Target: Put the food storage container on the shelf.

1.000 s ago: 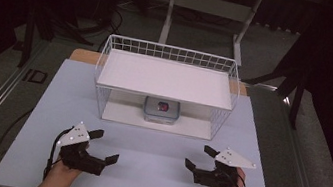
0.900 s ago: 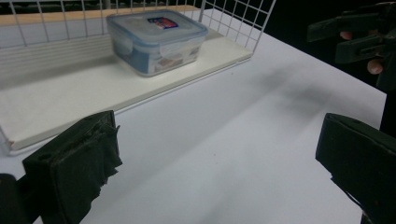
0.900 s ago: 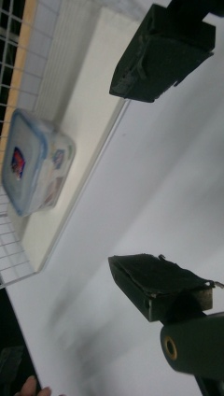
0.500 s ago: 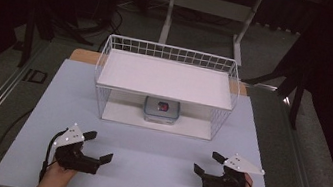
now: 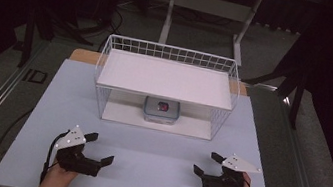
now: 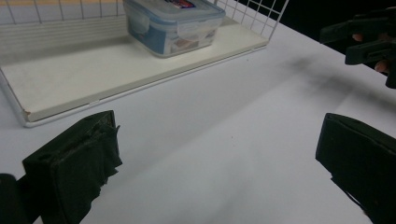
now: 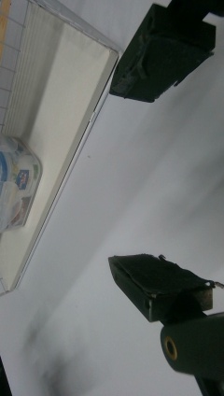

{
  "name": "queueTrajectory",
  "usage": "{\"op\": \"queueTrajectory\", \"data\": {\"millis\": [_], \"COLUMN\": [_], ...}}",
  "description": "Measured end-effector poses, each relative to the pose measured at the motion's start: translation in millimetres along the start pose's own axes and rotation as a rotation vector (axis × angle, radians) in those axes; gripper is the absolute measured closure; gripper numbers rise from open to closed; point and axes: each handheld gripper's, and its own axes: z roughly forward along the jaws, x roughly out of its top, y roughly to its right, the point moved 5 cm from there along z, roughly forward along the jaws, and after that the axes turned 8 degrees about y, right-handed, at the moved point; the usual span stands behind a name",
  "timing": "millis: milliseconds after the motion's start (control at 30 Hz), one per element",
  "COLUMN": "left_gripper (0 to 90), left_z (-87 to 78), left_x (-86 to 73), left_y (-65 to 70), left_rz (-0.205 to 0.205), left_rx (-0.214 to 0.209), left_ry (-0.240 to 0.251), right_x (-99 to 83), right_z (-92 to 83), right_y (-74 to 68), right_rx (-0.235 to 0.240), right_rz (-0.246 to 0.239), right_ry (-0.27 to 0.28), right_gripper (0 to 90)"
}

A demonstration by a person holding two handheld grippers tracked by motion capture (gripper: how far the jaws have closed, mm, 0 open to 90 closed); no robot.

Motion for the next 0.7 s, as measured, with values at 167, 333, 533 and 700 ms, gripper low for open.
{"op": "queueTrajectory", "data": {"millis": [167,333,533,700], "left_gripper": [0.3,0.3,0.3,0.3], "left_z": [2.3,0.0,-3.7,-4.7], "left_x": [1.0,1.5,1.6,1.3], "left_y": [-4.6,-8.0,-11.0,-11.4], "left_rz": [-0.006,-0.015,-0.022,-0.021], "left_rx": [0.005,0.018,0.028,0.030], "left_ry": [0.011,0.021,0.030,0.031], "right_x": [2.4,-0.8,-1.4,-2.2], "right_z": [2.9,7.0,8.4,10.7], "right_y": [1.5,2.6,5.6,5.9], "right_rx": [0.003,0.010,0.007,0.005], "right_rz": [0.002,-0.003,0.015,0.011], "right_ry": [0.017,0.000,-0.005,-0.013], "right_gripper": [15.3,15.2,15.2,15.2]}}
